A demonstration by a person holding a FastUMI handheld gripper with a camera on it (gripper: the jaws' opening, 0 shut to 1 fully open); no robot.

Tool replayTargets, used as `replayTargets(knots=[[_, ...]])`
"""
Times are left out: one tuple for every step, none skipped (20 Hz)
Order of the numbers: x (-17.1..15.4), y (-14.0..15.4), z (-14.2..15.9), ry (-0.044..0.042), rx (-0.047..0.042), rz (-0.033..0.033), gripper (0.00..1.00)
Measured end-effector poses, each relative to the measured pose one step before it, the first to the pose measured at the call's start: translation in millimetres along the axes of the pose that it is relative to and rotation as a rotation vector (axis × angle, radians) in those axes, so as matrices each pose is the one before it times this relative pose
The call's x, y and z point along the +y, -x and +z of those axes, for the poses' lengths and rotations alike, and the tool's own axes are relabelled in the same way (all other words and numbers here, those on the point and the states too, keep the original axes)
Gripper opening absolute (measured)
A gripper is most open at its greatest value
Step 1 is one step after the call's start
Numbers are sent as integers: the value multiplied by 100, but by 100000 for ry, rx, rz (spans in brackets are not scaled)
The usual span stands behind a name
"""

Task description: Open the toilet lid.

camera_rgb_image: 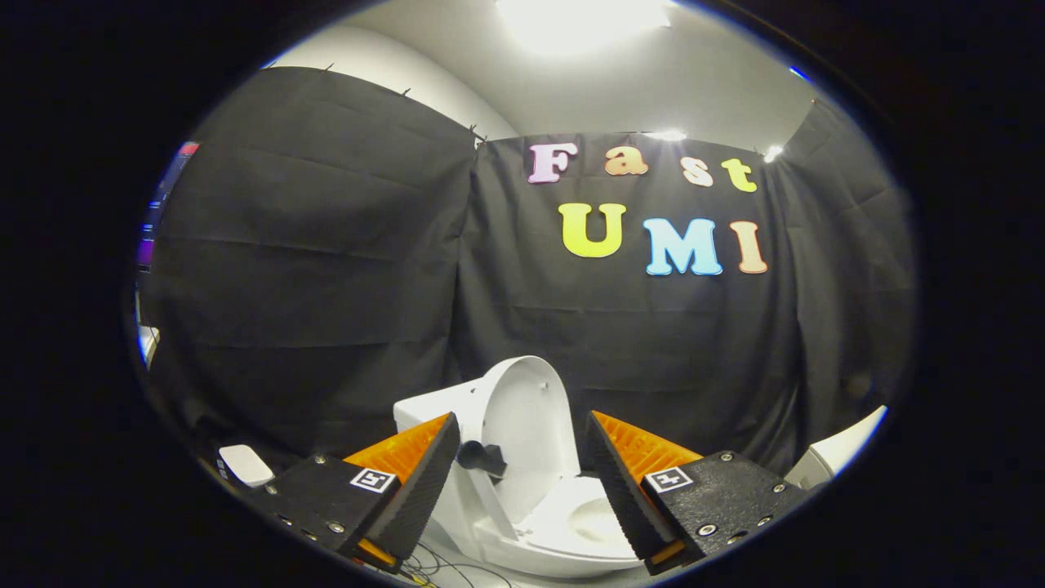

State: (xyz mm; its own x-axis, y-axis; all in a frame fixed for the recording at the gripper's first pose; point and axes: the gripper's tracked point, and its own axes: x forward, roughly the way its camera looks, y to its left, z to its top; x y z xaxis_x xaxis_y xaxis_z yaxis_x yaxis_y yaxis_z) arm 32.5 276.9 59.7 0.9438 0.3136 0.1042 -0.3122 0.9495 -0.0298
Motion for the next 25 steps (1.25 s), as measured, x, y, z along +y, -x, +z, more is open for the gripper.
replayTargets(knots=[[-1968,1005,40,1040,35,-1328,95],[-2007,864,-12,703,37,-1653,95],[-1850,811,61,332,-353,-1845,95],[-1675,650,485,-217,-1564,-1404,95],[-1261,485,440,-482,-1095,-774,95],[-1400,431,383,-650,-943,-648,95],[-1427,378,109,-268,303,-579,95],[-969,498,166,796,-445,1430,95],[-924,166,863,1953,-1332,339,95],[-1754,198,751,2140,-988,-2173,95],[-2009,222,148,1303,72,-1796,95],[-1202,54,-56,133,741,-530,95],[-700,91,-194,-269,609,56,95],[-734,398,21,-56,182,304,95],[-1085,517,-31,267,-38,-974,95],[-1246,622,-70,-359,-717,-2247,95],[-1019,483,-197,-1518,-776,-1925,95],[-700,261,-355,-1877,442,-1516,95],[-548,153,-730,-933,935,-1442,95],[-831,154,-356,-54,809,-2029,95],[-617,161,-239,242,458,-1799,95],[-353,50,-228,235,372,-826,95],[-98,-79,-449,-47,711,-623,95],[-307,-76,-439,33,1376,-986,95],[-638,106,-582,-61,1077,-1380,95]])
